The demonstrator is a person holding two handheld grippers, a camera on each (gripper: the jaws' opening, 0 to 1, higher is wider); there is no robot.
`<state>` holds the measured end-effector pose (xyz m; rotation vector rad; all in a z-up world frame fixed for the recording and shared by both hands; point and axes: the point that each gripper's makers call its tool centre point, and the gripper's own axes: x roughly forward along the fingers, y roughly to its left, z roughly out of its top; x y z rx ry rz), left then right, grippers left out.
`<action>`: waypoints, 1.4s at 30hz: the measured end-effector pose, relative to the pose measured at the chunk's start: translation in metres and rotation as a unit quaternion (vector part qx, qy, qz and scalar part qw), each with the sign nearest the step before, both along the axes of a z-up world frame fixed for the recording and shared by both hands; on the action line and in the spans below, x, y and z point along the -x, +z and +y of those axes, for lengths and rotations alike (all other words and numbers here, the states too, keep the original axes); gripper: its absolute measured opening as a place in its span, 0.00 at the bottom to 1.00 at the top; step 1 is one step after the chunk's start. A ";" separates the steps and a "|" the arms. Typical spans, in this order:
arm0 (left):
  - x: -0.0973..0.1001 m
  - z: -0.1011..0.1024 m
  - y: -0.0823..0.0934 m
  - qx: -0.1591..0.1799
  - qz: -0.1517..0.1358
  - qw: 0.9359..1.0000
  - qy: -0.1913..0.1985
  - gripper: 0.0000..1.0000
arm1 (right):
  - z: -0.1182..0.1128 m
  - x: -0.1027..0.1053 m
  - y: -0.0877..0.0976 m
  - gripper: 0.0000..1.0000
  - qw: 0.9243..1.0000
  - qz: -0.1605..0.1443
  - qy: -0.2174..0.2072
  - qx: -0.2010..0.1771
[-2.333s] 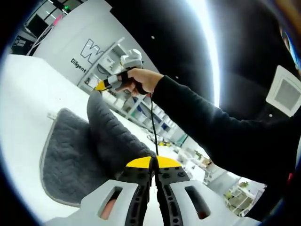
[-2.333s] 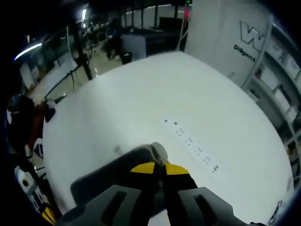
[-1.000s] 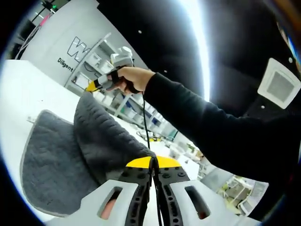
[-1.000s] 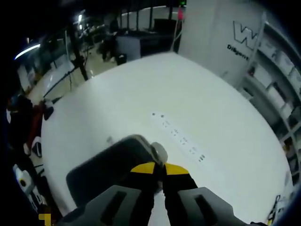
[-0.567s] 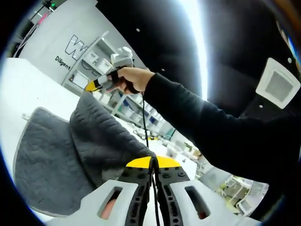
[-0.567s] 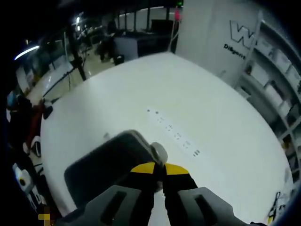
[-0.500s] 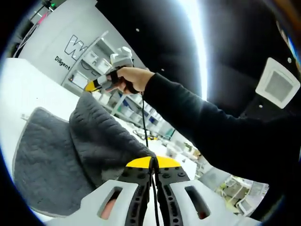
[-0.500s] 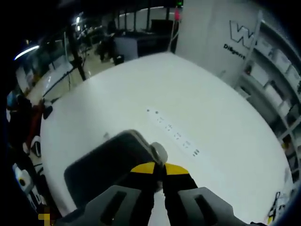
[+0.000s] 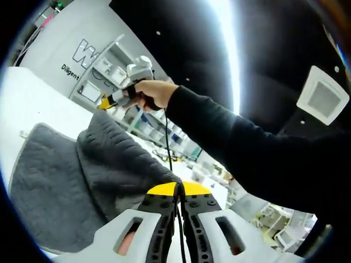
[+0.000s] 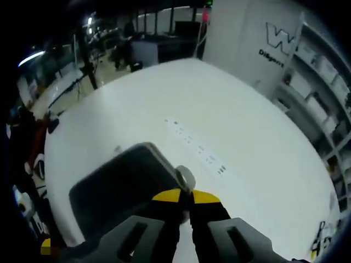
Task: Open the folded towel by lifting each exposed corner and separating the folded layers until the towel lies flat within the target outline without major curled edges
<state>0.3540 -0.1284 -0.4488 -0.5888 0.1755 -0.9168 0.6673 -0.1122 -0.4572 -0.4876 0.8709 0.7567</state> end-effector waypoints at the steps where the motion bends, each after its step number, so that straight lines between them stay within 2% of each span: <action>1: -0.001 -0.001 0.000 0.000 0.000 1.000 0.000 0.00 | -0.002 0.001 -0.003 0.01 1.000 0.000 0.000 0.002; 10: -0.003 -0.010 -0.001 -0.005 -0.002 1.000 -0.006 0.00 | -0.011 0.003 -0.007 0.01 1.000 -0.007 0.004 0.002; 12: -0.002 -0.012 -0.002 -0.005 -0.002 1.000 -0.008 0.00 | -0.013 -0.002 -0.005 0.01 1.000 -0.009 0.009 0.004; 15: 0.001 -0.015 -0.002 -0.006 -0.003 1.000 -0.011 0.00 | -0.015 0.004 -0.004 0.01 1.000 -0.012 0.010 0.003; 21: 0.003 -0.020 -0.002 -0.009 -0.008 1.000 -0.014 0.00 | -0.017 0.008 -0.001 0.01 1.000 -0.011 0.004 -0.016; 23: 0.003 -0.022 0.000 -0.010 -0.009 1.000 -0.015 0.00 | -0.014 0.010 0.001 0.01 0.999 0.002 -0.004 -0.053; 27: 0.001 -0.023 0.003 -0.012 -0.011 1.000 -0.012 0.00 | -0.021 0.009 0.003 0.01 0.998 0.003 -0.013 -0.066; 33: 0.000 -0.028 0.006 -0.011 -0.011 1.000 -0.014 0.00 | -0.034 0.008 -0.003 0.01 0.999 -0.015 -0.009 -0.033; 37: -0.002 -0.039 0.003 -0.016 -0.013 1.000 -0.019 0.00 | -0.048 0.008 -0.015 0.01 0.999 -0.031 0.013 0.038; 42: -0.003 -0.052 -0.004 -0.025 -0.012 0.999 -0.026 0.00 | -0.049 0.009 -0.018 0.01 0.998 -0.034 0.010 0.045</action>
